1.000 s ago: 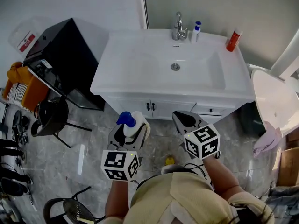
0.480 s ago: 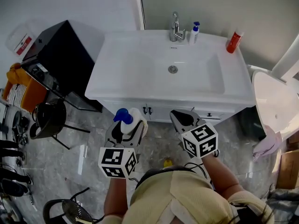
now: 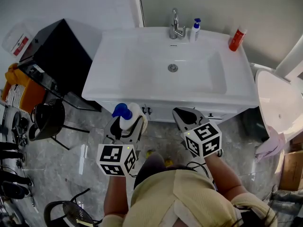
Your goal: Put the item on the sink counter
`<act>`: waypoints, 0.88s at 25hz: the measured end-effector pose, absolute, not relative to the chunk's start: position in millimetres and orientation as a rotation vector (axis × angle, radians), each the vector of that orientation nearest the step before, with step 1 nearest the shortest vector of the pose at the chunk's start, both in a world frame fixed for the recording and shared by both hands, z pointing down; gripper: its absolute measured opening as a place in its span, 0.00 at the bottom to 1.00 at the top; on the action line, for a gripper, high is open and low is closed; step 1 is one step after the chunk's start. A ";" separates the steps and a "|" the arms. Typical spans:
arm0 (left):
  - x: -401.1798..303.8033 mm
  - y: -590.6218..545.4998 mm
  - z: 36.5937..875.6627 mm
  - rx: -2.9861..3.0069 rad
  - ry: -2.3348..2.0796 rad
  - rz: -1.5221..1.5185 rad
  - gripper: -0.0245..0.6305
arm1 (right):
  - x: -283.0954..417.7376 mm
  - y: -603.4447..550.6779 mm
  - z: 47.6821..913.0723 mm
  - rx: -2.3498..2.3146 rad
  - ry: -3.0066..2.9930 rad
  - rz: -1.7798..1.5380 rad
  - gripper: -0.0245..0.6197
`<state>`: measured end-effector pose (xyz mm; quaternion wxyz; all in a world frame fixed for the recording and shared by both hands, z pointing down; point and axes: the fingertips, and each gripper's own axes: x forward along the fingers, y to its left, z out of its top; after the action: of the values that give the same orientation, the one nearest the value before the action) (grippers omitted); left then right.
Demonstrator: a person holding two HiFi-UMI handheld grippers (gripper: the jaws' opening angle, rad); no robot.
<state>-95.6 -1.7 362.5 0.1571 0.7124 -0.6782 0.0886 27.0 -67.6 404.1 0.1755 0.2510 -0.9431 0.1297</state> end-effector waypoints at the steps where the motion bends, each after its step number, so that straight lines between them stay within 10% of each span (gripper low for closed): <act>1: -95.4 -4.6 363.1 2.041 -1.939 0.256 0.49 | 27.4 -69.1 404.8 0.712 -2.670 0.369 0.08; 22: -143.9 -100.8 374.5 2.137 -1.814 0.239 0.49 | -18.8 -139.6 415.1 0.831 -2.619 0.411 0.08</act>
<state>-143.9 -100.8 374.5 0.1632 0.7494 -0.6362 0.0838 -18.8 -139.6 415.1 0.1806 0.2943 -0.9271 0.1455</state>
